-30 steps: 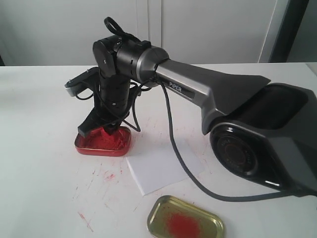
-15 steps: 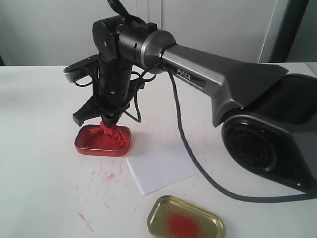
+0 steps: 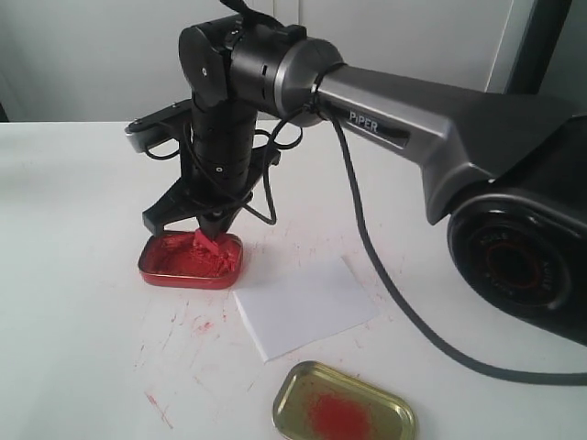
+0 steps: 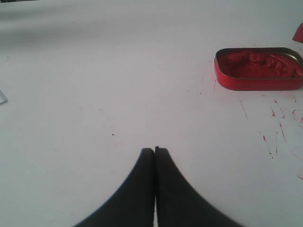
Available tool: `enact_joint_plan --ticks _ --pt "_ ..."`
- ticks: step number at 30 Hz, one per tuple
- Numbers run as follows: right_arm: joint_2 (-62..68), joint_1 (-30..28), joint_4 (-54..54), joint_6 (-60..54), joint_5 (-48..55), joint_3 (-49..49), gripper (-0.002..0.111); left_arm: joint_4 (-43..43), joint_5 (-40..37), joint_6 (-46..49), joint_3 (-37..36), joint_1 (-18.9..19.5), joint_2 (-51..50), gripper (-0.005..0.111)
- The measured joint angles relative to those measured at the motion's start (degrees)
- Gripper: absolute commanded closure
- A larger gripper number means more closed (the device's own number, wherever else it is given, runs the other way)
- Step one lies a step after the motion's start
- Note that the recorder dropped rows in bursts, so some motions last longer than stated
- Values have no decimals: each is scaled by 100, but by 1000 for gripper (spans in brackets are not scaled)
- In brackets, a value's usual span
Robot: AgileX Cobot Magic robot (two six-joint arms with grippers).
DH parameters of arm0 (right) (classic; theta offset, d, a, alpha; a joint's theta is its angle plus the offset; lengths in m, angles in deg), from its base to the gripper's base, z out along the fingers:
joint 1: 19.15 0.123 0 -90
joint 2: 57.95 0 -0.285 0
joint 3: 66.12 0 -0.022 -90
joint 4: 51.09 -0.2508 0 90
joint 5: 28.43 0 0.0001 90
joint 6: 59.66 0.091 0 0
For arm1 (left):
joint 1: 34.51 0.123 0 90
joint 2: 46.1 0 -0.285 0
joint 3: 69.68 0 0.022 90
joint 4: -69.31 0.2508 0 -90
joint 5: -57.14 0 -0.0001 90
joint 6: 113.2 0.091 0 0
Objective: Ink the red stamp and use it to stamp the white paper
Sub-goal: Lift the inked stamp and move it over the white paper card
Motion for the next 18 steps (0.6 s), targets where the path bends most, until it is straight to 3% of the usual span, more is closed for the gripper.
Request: enact_joint_plan --ticks 18 --pt "-904 -247 128 39 0 1366 108 0 0 0 0 0 0 107"
